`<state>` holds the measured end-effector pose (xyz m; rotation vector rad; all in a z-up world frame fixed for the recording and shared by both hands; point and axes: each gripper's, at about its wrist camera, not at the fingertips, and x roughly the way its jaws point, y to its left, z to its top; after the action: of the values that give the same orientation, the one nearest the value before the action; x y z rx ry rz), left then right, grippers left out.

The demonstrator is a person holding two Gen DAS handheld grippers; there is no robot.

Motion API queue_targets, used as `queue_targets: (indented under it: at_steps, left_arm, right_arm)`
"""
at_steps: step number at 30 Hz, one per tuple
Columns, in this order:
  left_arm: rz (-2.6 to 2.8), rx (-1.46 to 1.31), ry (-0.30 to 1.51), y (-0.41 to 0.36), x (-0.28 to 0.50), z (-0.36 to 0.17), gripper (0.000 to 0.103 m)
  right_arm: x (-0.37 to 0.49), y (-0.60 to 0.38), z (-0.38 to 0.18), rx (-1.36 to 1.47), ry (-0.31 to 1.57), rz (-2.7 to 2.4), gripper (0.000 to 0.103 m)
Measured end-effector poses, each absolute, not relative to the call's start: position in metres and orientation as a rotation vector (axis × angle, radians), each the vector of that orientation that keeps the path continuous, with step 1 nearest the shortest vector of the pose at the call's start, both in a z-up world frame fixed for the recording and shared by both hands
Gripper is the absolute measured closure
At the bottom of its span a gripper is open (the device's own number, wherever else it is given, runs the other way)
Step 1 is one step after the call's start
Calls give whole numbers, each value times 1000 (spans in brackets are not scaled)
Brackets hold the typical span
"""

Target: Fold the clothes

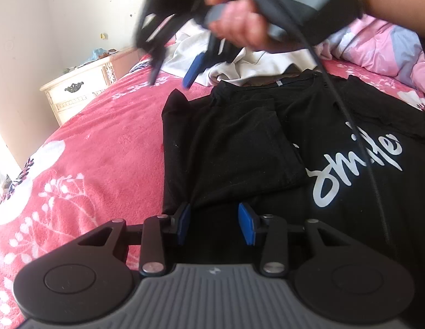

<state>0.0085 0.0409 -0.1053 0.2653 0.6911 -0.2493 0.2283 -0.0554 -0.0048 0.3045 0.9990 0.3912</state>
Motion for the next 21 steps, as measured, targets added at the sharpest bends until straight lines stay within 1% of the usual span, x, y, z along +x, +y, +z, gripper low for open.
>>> queue_targets:
  at_steps: [2,4,6,7,8,9,11,15,18,20,21]
  left_arm:
    - [-247,266,691,40,8,-106,63]
    - [-243,264,692,39,8,-106,63]
    - [-243,266,690,39,8,-107,63]
    - [-243,266,688,38,8,-107,63]
    - [-244,265,688,39,9,-107,63]
    - [-245,264,688,39,9,-107,63]
    - [-246,266,688,38,10,-108,63]
    - [-244,271,690,40,6,-102,63]
    - [-243,271,690,40,7,-103,63]
    - [-242,272,690,40,7,-102,63]
    - [-242,272,692,41,7,-102,63]
  right_arm:
    - [235,-40,-14,296,1069,376,56]
    - [242,-25,-28,239,1127,334,56]
    - [244,-20,-40,205,1130,288,58]
    - [244,-23,-43,210,1115,280,70]
    - [242,-28,-44,223,1098,266,93]
    - [241,-34,-45,244,1084,256,96]
    - [238,-46,-48,329,1060,272,97]
    - [234,-53,-58,426,1000,297,97]
    - [238,-60,-65,544,974,327,87]
    - [241,-73,-65,652,953,348,70]
    - [242,-81,-62,703,943,339,68]
